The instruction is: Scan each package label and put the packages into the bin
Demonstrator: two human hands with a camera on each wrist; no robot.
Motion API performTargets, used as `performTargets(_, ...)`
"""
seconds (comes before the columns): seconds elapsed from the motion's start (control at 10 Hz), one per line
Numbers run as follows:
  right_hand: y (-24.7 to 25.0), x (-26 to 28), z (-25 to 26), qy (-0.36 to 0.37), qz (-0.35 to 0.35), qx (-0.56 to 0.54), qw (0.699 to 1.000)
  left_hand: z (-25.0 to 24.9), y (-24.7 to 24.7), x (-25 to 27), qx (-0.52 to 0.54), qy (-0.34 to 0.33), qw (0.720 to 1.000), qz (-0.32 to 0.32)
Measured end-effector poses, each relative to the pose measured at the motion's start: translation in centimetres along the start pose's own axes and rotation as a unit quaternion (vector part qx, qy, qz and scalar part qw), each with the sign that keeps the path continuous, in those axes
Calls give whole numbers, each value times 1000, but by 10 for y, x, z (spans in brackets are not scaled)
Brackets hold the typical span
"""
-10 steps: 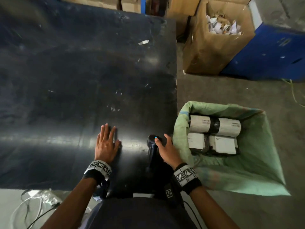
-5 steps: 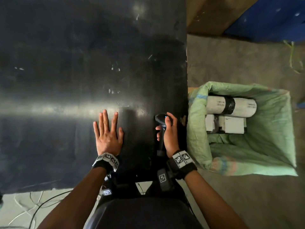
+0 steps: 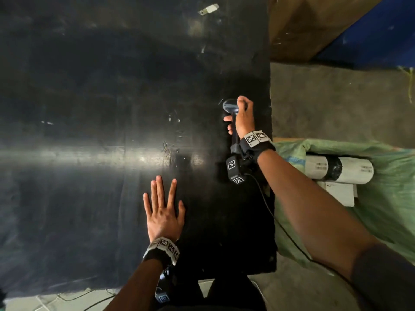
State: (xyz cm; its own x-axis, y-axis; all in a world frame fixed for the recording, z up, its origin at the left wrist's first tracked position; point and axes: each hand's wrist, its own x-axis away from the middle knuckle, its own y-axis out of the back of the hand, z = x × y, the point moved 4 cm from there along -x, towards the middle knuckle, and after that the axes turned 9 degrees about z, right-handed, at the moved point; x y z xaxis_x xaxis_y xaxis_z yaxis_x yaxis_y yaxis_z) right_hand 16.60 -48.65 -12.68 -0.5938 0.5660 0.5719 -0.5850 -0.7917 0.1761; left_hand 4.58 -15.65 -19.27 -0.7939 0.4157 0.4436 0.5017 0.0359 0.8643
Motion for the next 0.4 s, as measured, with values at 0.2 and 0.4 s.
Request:
performTargets(0.2, 4, -6, -5, -44, 55, -12, 997, 2, 3, -1, -5, 2, 1000, 6)
performTargets(0.4, 26, 36, -7, 3, -2, 158, 987, 1, 8, -1, -1, -13, 1000, -13)
